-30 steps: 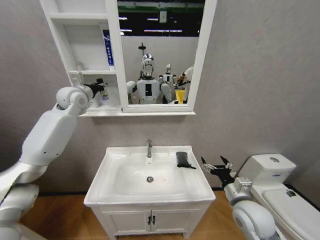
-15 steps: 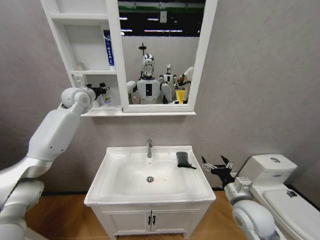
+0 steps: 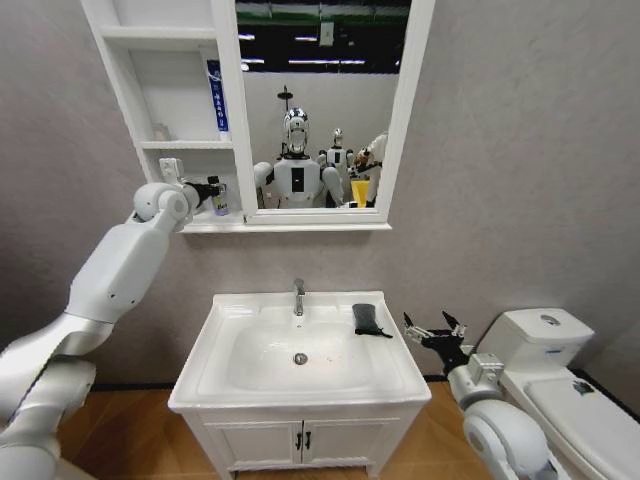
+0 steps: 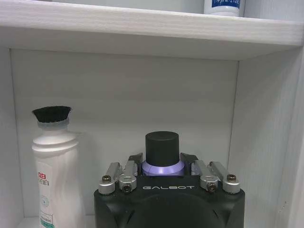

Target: Move facial cleanser and shampoo from washbasin to cabinet, then wipe washbasin with towel.

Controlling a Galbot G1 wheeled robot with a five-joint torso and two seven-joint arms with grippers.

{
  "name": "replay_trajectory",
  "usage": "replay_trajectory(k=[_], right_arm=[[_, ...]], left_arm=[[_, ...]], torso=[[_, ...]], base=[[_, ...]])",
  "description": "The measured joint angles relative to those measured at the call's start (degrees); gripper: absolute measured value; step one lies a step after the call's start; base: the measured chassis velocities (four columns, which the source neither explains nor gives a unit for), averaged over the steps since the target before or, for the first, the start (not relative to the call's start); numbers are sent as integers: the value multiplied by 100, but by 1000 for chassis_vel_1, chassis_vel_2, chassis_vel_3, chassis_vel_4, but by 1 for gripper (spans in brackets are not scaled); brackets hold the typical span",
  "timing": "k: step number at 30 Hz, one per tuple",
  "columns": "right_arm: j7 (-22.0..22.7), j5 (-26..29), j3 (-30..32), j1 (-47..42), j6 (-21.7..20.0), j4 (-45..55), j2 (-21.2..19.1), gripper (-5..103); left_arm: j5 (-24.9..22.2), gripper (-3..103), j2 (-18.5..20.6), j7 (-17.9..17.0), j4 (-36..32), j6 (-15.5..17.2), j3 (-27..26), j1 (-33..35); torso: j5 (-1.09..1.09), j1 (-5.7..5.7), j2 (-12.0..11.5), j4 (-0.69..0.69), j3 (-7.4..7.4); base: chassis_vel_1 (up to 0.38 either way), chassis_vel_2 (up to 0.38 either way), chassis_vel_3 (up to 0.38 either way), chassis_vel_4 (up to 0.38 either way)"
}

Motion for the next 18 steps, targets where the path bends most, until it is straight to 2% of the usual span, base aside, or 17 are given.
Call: replay_trajectory(k=[1, 3, 4, 6, 9, 11, 14, 18], right_arm=[[0, -1, 0, -1, 2, -2, 3, 100], [0, -6, -4, -7, 5, -3, 10, 100], [0, -6, -4, -7, 5, -3, 10, 100], [0, -9, -9, -8, 7, -2, 10, 100], [0, -9, -10, -9, 8, -1, 1, 100], [0, -8, -9, -11, 9, 8, -16, 100], [1, -7, -7, -14, 11, 12, -21, 100], [6, -5, 8, -47, 29, 29, -26, 100]], left_arm=[[0, 40, -10, -12, 11, -10, 0, -5], [2, 50, -17, -32, 16, -30, 0, -11], [2, 50, -17, -32, 16, -30, 0, -11], [20, 61, -13, -28, 16, -46, 0, -11], [33, 67, -10, -3, 16, -72, 0, -4], [54, 77, -9, 21, 14, -87, 0, 5], [60, 83, -9, 29, 10, -90, 1, 6], [67, 99, 5, 64, -59, -143, -6, 22]], torso=[[0, 0, 0, 0, 0], [0, 0, 0, 0, 0], [0, 0, 0, 0, 0], [0, 0, 0, 0, 0], [0, 0, 0, 0, 0], [0, 0, 0, 0, 0], [0, 0, 0, 0, 0], [0, 0, 0, -1, 0]], base=[[0, 0, 0, 0], [0, 0, 0, 0], [0, 0, 0, 0], [0, 0, 0, 0], [0, 0, 0, 0], [0, 0, 0, 0], [0, 0, 0, 0], [0, 0, 0, 0]])
